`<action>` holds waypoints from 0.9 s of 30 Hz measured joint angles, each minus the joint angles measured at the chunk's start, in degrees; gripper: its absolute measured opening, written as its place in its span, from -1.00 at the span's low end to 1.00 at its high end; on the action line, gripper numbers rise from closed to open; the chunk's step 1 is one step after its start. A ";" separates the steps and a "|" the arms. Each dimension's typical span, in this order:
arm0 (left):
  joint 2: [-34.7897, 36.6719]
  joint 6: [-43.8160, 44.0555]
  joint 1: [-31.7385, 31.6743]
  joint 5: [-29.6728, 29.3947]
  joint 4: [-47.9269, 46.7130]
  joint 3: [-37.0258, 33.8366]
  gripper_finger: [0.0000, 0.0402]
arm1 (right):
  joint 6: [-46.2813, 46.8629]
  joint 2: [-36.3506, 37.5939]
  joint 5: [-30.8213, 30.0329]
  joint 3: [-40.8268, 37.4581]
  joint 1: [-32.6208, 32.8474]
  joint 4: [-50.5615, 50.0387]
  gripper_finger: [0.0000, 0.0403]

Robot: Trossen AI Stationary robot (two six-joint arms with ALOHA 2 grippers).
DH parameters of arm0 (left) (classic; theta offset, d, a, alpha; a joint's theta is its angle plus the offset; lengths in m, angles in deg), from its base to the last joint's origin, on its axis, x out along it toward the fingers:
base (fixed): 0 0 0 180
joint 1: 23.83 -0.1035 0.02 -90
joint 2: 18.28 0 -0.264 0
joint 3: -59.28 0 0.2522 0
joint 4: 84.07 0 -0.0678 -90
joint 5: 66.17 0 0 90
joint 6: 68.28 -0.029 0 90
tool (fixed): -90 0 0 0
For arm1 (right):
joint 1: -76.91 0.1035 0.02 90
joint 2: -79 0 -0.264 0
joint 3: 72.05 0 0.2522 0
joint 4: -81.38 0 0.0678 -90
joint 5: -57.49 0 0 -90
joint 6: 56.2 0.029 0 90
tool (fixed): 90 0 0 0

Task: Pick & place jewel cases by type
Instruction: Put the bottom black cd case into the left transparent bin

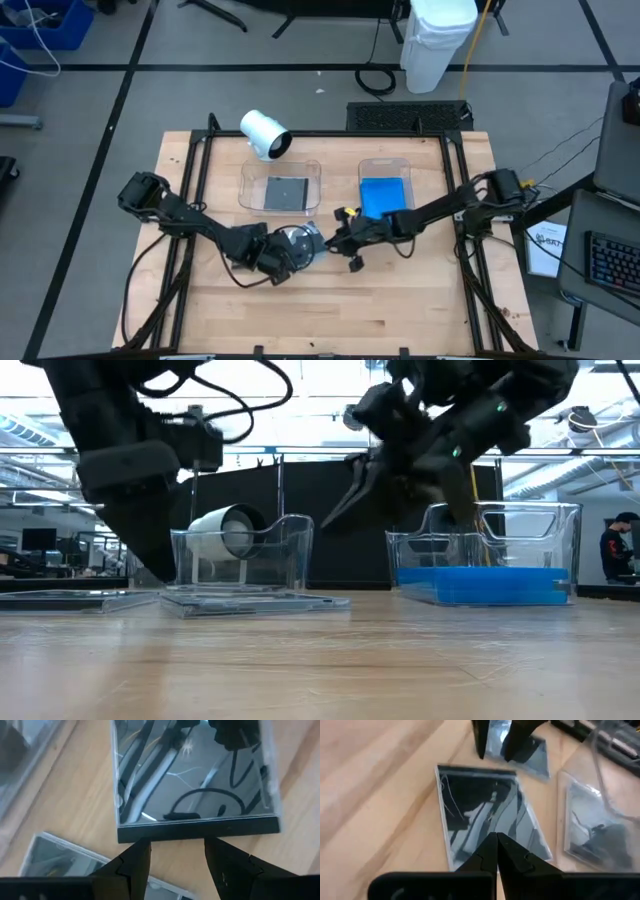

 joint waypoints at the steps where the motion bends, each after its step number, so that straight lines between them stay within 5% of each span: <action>1: 0.00 0.10 -0.11 0.40 0.96 -0.81 -0.05 | -0.74 -1.00 -0.01 0.55 -0.01 -0.15 -1.00; 27: 0.00 3.94 -3.32 4.89 10.04 -5.43 -0.05 | 6.69 -4.15 -0.01 1.77 -4.26 -10.32 -1.00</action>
